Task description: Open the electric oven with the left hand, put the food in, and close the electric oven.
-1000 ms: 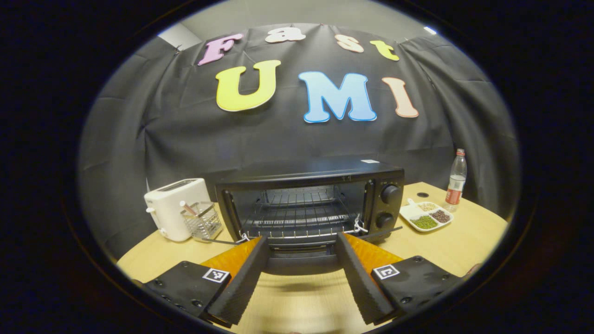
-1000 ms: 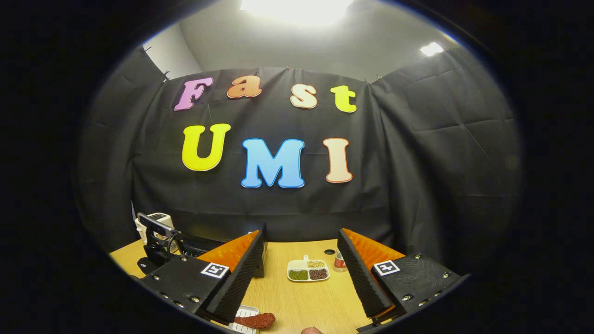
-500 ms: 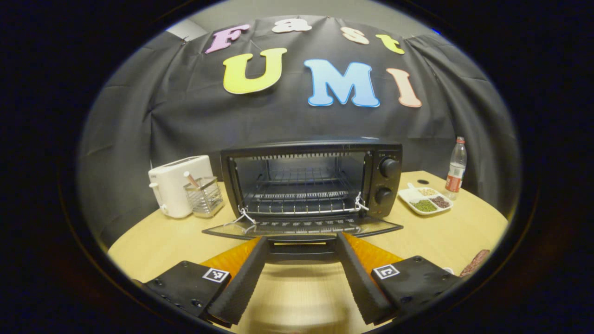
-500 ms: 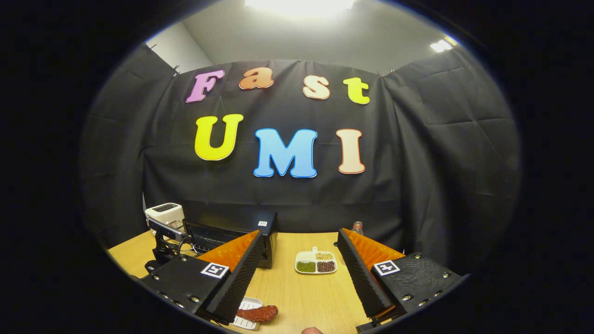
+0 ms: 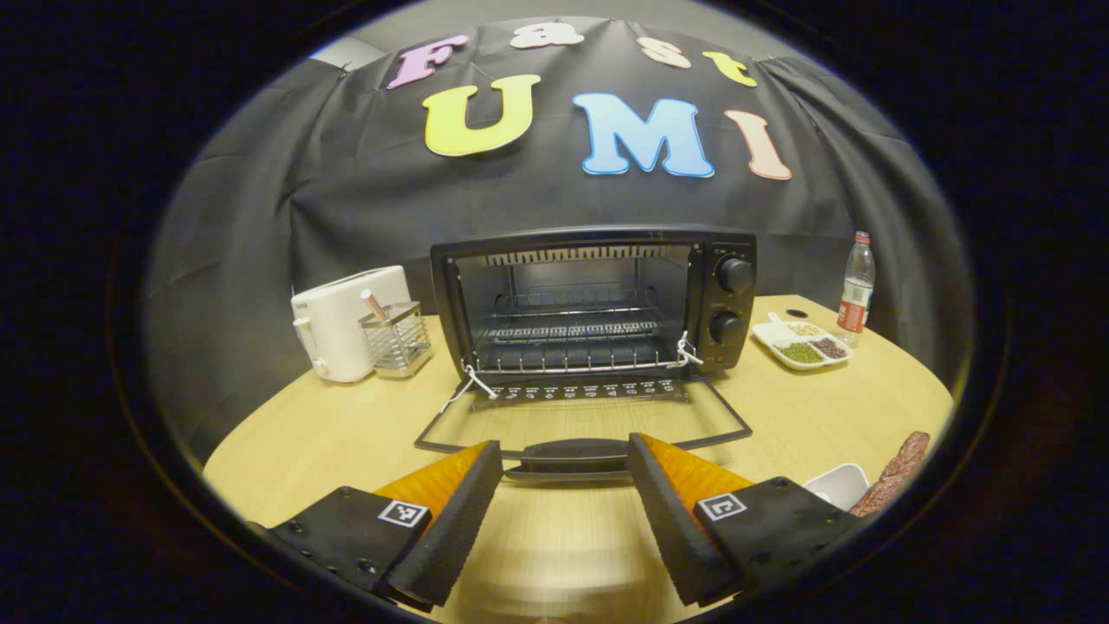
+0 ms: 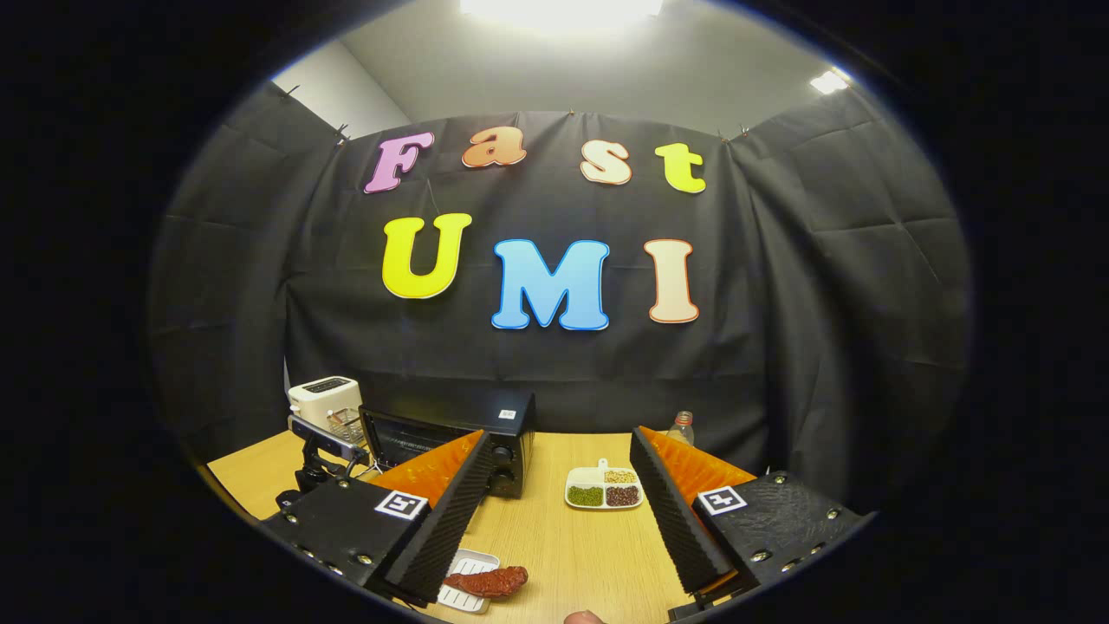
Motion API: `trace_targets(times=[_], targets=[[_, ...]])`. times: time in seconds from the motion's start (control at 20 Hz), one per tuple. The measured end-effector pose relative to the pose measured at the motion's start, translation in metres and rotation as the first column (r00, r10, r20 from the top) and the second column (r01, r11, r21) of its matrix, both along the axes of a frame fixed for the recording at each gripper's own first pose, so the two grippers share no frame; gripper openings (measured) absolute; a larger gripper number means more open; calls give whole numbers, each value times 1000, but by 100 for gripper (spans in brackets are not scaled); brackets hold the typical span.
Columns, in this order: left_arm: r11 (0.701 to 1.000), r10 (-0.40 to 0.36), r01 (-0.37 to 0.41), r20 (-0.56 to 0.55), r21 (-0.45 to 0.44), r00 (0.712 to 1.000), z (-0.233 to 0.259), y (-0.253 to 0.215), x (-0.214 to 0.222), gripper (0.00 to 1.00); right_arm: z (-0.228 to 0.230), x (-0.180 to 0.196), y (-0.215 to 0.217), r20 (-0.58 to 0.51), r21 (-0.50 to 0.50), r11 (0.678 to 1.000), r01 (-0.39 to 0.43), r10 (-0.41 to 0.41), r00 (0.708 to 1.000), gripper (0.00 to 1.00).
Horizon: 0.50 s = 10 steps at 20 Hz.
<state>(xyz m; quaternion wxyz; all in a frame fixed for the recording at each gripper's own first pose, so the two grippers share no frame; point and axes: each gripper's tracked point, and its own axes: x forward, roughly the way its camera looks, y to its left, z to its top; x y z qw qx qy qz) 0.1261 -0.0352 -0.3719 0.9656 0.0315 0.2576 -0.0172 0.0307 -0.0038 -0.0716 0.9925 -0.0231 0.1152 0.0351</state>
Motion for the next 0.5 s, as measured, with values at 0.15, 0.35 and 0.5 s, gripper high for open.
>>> trace_targets(times=[0.15, 0.35, 0.5], targets=[[1000, -1, 2, 42, -8, 999, 36, 3, -11, 97, -15, 5, 5, -29, 25, 999, -37, 38, 999, 97], [1000, -5, 9, 145, -27, 989, 107, 10, -32, 100, -45, 9, 13, -99, 103, 991, -82, 92, 991, 98], [999, 1, 7, 210, -36, 978, 153, 21, -44, 100, -70, 12, 15, -155, 127, 987, -98, 117, 981, 98]])
